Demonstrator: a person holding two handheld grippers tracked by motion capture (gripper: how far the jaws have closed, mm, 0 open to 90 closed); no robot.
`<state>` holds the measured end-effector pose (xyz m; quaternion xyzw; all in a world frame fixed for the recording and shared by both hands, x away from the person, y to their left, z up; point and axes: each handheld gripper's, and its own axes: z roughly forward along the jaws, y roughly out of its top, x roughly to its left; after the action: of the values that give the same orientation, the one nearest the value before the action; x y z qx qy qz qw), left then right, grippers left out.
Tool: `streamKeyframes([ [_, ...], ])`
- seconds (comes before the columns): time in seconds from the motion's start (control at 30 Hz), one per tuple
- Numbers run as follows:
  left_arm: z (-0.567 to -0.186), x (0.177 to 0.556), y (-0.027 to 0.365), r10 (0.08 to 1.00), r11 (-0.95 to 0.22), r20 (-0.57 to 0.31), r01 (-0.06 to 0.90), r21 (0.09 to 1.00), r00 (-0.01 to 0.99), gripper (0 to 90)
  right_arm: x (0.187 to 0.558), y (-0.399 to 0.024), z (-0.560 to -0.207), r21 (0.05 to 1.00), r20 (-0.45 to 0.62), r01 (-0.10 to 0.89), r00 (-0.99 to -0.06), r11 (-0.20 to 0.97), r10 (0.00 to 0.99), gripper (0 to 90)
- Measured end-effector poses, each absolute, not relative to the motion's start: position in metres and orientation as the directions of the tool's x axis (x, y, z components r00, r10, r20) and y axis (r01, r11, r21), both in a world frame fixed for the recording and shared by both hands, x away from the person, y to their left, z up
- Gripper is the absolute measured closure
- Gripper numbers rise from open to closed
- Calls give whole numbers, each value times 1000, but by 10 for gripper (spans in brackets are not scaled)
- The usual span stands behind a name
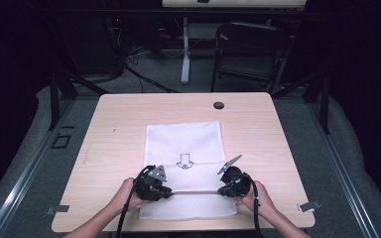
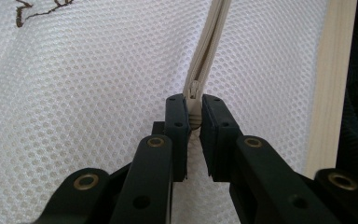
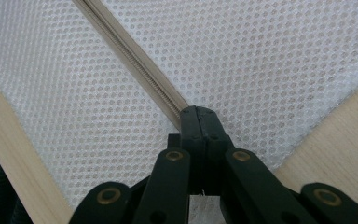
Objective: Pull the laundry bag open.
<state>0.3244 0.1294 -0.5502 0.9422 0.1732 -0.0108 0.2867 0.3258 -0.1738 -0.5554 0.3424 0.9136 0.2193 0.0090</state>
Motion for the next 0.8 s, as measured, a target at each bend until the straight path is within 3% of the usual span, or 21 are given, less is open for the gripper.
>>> streamKeyframes([
  [0.57,-552,321,137,310,-779,-125,328,534,942,815,325,-177,-555,395,138,630,-760,669,635,900],
  [0.8,-555,321,153,348,-774,-130,363,519,928,815,326,-183,-553,371,140,639,-756,674,640,900],
])
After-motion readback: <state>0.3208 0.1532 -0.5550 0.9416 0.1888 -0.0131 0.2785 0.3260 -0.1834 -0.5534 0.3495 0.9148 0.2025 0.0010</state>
